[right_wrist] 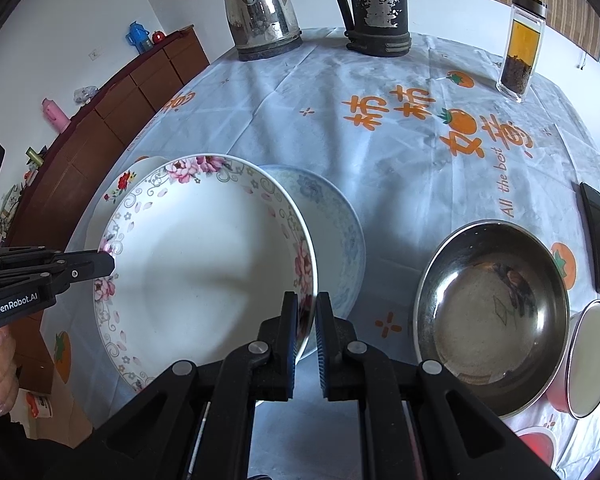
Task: Organize plates and bowls
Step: 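Lift the pink-flower plate with both tools and carry it over the blue-pattern plate, then lower the pink-flower plate onto the blue-pattern plate with both tools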
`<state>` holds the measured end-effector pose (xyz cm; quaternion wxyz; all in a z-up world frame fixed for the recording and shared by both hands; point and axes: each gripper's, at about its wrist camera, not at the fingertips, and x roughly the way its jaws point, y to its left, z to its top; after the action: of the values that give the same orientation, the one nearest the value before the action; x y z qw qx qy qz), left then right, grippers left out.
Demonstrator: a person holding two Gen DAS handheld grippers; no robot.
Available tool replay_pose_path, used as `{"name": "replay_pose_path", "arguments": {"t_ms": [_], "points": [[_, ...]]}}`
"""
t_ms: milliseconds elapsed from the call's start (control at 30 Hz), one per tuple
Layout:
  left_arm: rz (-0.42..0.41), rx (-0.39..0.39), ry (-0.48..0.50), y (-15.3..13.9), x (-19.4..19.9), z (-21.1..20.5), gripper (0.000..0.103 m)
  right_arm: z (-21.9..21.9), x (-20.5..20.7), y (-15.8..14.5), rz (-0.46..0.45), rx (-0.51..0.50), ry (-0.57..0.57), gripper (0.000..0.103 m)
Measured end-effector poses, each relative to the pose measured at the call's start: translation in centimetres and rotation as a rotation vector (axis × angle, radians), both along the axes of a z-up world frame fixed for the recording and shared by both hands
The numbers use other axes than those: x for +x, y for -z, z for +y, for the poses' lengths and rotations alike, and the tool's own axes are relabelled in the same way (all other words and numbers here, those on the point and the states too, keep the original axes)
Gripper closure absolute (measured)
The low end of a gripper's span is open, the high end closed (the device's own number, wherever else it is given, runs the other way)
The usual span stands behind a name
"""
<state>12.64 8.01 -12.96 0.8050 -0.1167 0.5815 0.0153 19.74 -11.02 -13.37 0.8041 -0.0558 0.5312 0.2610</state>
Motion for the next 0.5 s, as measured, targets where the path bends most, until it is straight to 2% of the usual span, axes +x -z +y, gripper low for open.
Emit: {"name": "replay_pose_path", "arguments": {"t_ms": [500], "points": [[-0.002,0.011,0.023,0.5,1.6,-0.4,0.101,-0.4,1.2,0.2,0.000,-0.011,0.021,0.094]]}}
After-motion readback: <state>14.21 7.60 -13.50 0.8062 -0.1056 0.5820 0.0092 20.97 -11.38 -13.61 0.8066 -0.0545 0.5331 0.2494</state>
